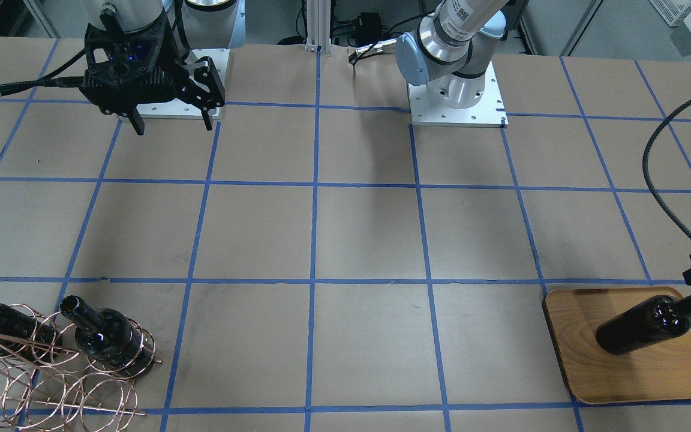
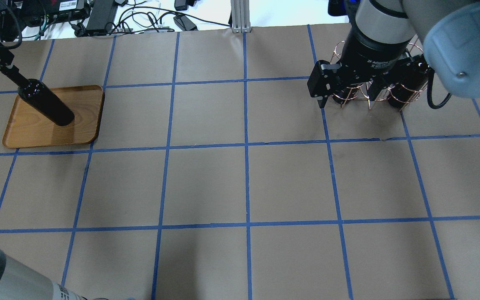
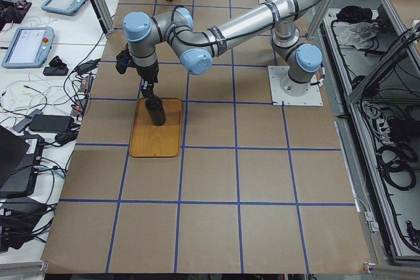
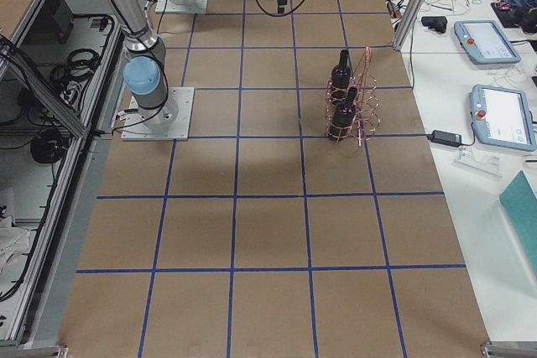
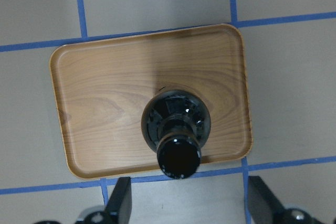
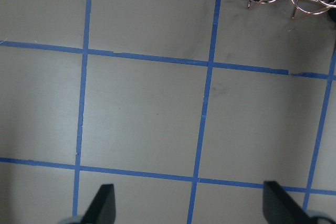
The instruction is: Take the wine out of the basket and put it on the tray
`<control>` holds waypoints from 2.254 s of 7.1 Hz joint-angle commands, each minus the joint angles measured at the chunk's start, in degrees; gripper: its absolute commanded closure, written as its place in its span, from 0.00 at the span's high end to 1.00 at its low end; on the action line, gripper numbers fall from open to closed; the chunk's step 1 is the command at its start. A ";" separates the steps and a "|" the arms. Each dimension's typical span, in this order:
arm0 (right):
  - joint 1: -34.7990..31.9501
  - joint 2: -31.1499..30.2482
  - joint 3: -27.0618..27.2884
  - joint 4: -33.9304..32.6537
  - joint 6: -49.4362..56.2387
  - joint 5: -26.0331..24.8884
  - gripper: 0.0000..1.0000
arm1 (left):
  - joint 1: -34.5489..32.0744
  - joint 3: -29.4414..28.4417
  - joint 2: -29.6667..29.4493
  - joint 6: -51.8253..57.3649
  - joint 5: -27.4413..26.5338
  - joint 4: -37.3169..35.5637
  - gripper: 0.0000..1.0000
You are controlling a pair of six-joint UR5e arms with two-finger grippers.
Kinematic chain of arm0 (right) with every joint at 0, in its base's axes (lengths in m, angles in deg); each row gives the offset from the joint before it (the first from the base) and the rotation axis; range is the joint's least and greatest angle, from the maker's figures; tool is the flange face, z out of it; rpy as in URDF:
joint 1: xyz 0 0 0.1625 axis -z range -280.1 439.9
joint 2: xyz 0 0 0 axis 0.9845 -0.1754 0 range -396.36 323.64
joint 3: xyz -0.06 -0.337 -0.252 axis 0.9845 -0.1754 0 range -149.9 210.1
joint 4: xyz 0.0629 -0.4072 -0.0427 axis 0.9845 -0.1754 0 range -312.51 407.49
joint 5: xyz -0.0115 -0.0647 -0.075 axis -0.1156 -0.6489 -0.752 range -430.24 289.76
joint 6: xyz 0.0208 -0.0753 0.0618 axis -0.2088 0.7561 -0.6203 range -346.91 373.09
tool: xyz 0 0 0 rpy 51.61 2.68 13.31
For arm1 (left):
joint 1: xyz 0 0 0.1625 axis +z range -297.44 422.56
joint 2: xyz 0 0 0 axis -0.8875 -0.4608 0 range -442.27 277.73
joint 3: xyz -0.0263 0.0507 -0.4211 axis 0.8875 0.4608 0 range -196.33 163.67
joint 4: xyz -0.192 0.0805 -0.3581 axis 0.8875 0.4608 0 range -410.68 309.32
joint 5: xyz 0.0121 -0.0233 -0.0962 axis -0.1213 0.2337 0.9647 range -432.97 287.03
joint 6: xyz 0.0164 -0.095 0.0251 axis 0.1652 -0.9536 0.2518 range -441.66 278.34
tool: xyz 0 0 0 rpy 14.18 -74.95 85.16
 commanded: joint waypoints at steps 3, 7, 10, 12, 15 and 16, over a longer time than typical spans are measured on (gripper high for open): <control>0.00 0.00 0.05 -0.19 -0.01 -0.01 1.00 | -11.69 1.81 9.19 -14.60 -0.20 9.80 0.81; 0.00 0.00 0.05 -0.10 -0.01 -0.10 1.00 | -27.86 9.10 17.55 -33.36 -0.28 9.82 1.00; -0.09 0.00 0.05 -0.02 -0.10 -0.10 1.00 | -32.65 12.10 21.16 -33.22 -0.28 7.71 1.00; -0.09 0.00 0.05 -0.28 -0.10 -0.01 1.00 | -32.56 12.45 21.17 -33.22 -0.37 6.04 1.00; -0.09 0.00 0.05 -0.54 -0.01 -0.01 1.00 | -32.56 13.85 22.65 -33.30 -0.46 6.04 1.00; -0.09 0.00 0.05 -0.63 -0.01 -0.01 1.00 | -32.65 14.99 23.62 -33.56 -0.46 6.12 1.00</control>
